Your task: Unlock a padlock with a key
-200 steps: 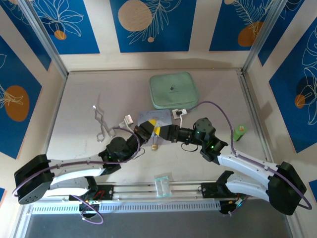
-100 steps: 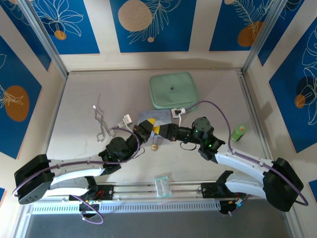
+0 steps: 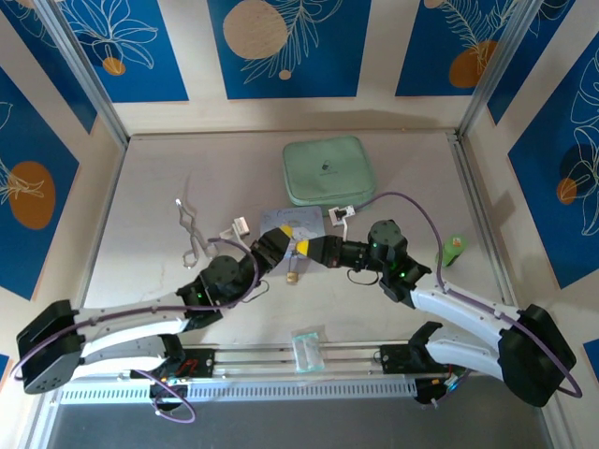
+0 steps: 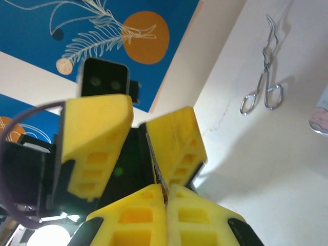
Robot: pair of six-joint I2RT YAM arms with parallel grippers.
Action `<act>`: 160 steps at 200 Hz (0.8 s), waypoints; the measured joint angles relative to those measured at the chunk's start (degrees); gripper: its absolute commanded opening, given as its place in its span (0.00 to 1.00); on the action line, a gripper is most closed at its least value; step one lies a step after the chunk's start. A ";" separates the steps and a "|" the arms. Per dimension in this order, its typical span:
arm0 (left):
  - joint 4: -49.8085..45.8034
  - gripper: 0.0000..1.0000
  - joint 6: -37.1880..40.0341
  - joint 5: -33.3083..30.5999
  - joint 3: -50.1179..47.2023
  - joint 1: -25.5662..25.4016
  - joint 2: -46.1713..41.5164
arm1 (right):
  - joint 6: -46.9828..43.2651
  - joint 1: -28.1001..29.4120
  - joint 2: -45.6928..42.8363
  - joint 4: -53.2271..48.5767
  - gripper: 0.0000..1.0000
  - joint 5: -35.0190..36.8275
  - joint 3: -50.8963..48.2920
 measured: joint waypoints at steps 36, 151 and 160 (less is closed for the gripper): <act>-12.41 0.44 3.78 5.18 5.95 3.87 -2.19 | -1.27 -1.66 -0.04 -4.72 0.00 -3.96 0.63; -20.65 0.34 9.42 19.04 8.74 5.86 1.97 | -2.12 -2.01 1.53 -6.93 0.00 -8.26 2.36; -20.65 0.27 9.35 19.74 8.83 5.86 2.67 | -2.12 -2.01 1.73 -6.86 0.00 -8.33 2.43</act>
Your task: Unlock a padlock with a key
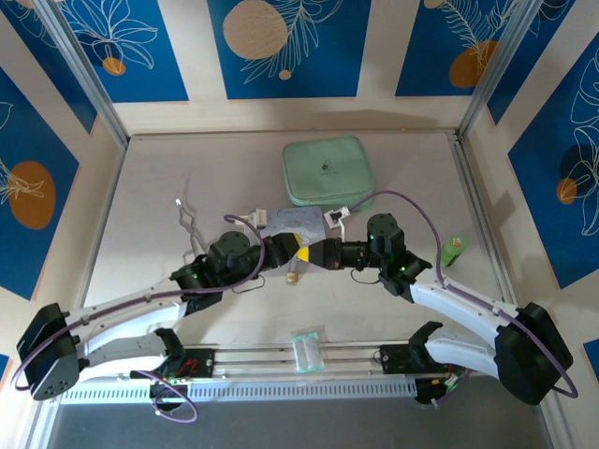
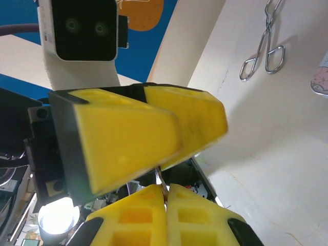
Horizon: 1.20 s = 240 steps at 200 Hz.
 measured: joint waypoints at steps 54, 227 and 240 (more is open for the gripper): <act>0.00 0.00 1.01 1.25 0.90 0.28 1.84 | 0.13 -0.55 2.23 -0.39 0.15 0.02 0.07; 14.64 0.00 -16.00 -8.50 2.51 3.17 13.75 | 26.45 1.95 3.15 22.60 0.48 28.57 -8.55; 15.61 0.00 -16.79 -8.50 2.73 3.17 14.64 | 27.34 1.92 4.59 24.22 0.46 28.59 -8.63</act>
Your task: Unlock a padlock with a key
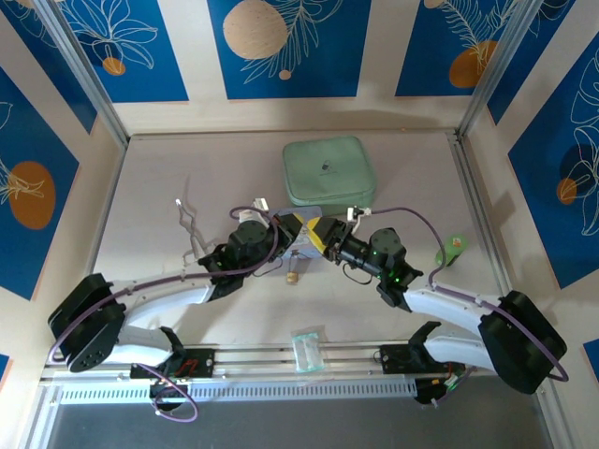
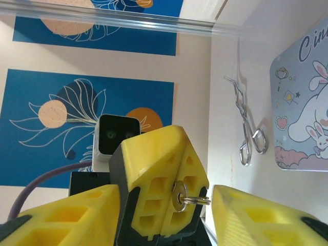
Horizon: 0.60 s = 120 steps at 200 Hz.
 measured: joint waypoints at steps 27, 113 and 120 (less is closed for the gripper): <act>1.49 0.00 -1.09 0.00 0.04 0.00 0.35 | 1.92 -0.04 3.80 3.87 0.40 -0.24 -0.13; 2.47 0.00 -2.23 0.04 0.72 0.00 0.44 | 3.54 0.02 6.36 10.38 0.18 -0.33 -0.48; 2.67 0.00 -2.21 0.04 0.72 0.00 0.50 | 3.52 0.02 6.36 10.49 0.16 -0.33 -0.48</act>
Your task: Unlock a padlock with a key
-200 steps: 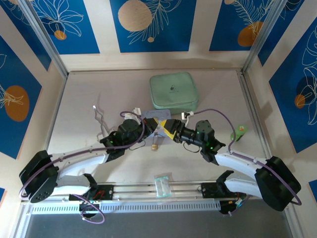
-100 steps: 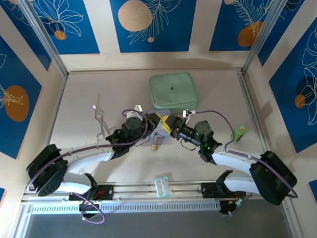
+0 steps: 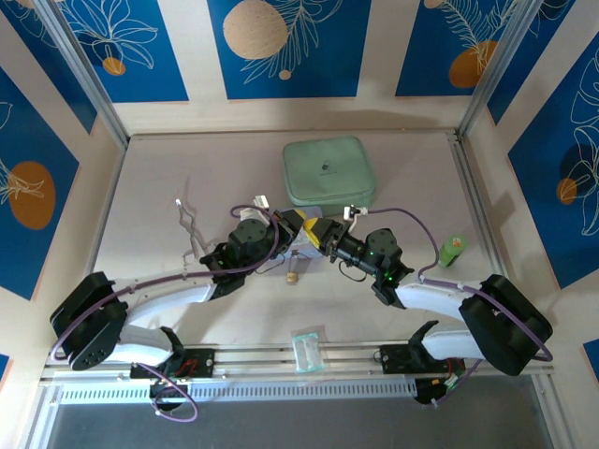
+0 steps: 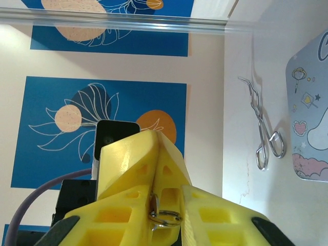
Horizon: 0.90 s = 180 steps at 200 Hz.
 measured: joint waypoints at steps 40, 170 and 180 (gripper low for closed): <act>0.33 0.00 -0.02 -0.02 0.09 0.00 0.26 | -0.13 0.00 0.00 0.15 0.11 0.11 0.00; 1.01 0.00 -0.09 0.24 0.22 0.00 1.42 | -0.24 0.31 0.00 -0.24 0.15 -0.24 -0.31; 1.03 0.00 -0.13 0.20 0.22 0.00 1.49 | 0.02 0.31 0.00 -0.22 0.13 -0.24 -0.37</act>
